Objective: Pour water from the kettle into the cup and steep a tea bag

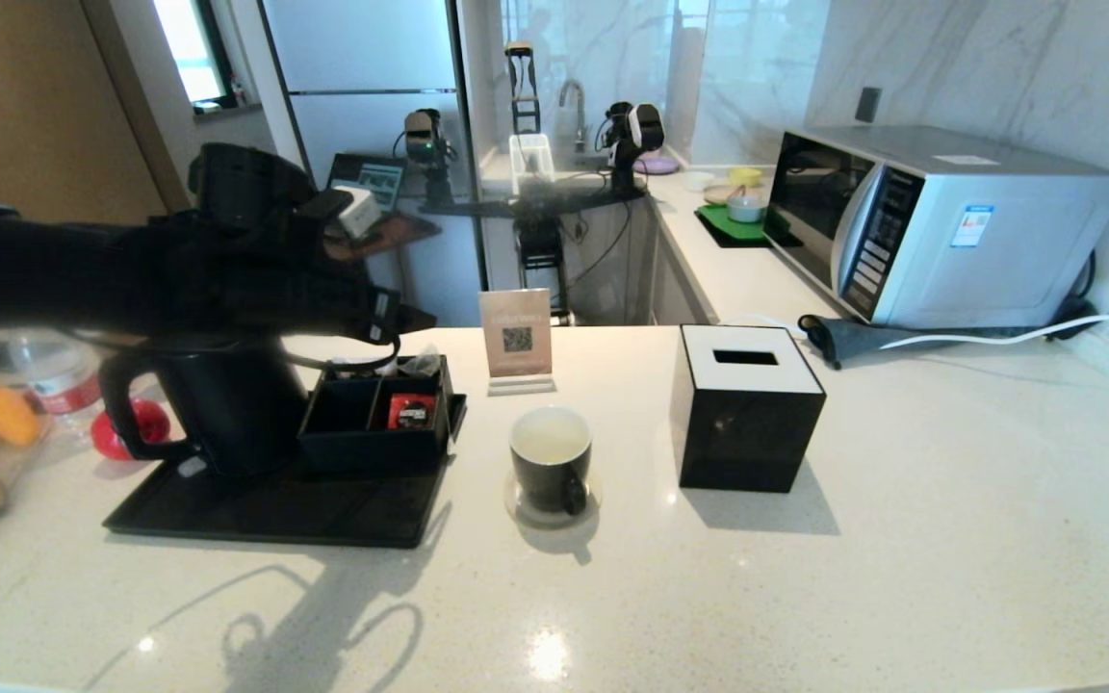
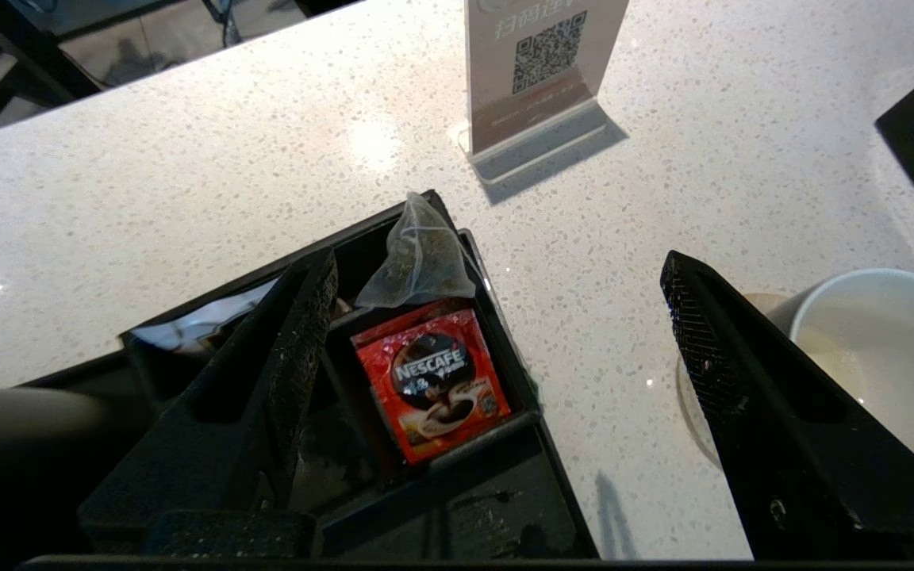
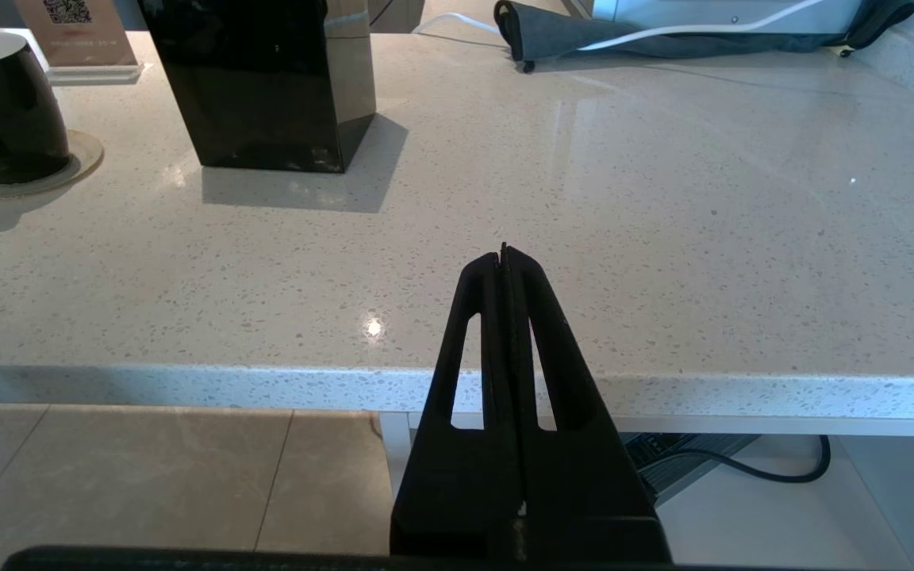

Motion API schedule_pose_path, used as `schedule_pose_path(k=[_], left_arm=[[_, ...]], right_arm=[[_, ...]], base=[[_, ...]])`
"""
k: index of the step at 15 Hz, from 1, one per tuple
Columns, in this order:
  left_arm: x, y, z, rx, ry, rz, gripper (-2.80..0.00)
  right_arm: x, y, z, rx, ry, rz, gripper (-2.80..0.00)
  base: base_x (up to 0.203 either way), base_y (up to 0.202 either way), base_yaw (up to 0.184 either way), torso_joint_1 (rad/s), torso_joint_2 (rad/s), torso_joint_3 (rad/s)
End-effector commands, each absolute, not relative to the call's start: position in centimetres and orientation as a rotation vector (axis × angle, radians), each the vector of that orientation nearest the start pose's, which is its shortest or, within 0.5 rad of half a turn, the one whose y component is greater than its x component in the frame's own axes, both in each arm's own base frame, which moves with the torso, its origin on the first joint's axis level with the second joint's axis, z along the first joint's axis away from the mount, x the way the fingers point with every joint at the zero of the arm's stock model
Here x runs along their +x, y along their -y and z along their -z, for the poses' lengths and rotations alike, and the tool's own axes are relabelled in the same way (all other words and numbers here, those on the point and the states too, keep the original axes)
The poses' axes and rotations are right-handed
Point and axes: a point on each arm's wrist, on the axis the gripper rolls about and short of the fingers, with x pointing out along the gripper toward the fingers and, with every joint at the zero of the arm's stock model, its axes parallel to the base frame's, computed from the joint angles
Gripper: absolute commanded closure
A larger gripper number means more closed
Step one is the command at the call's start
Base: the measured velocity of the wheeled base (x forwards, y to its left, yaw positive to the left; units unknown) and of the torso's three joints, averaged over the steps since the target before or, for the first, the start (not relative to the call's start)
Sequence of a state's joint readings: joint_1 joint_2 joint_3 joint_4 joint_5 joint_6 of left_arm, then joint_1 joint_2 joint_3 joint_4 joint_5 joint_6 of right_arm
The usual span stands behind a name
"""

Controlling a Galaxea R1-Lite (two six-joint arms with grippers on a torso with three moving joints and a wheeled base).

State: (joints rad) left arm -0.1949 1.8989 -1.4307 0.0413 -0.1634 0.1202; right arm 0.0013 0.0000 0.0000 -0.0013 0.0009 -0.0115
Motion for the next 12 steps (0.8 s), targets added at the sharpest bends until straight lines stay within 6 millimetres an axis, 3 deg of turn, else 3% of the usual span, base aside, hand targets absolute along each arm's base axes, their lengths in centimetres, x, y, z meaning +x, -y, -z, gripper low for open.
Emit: schedule_pose_path(k=[1,4,12], left_arm=[[39.0,8.5,-19.8,0.130,-0.540,0.389,-2.80],[39.9,9.5,-18.4,0.137,-0.568,0.404,-2.80],[42.0,9.4,-16.0,0.150,-0.598,0.370,-2.80]], right_arm=[[-2.3,0.0,-7.6,-0.012,0.002,-0.003,0.00],[-2.3,0.0,-7.6,-0.012,0.002,-0.003,0.00],[-2.3,0.0,-7.6,-0.012,0.002,-0.003,0.00]], base=[[0.000,0.000,0.000,0.000,0.00,0.000],[0.000,0.000,0.000,0.000,0.00,0.000],[0.000,0.000,0.000,0.000,0.00,0.000]])
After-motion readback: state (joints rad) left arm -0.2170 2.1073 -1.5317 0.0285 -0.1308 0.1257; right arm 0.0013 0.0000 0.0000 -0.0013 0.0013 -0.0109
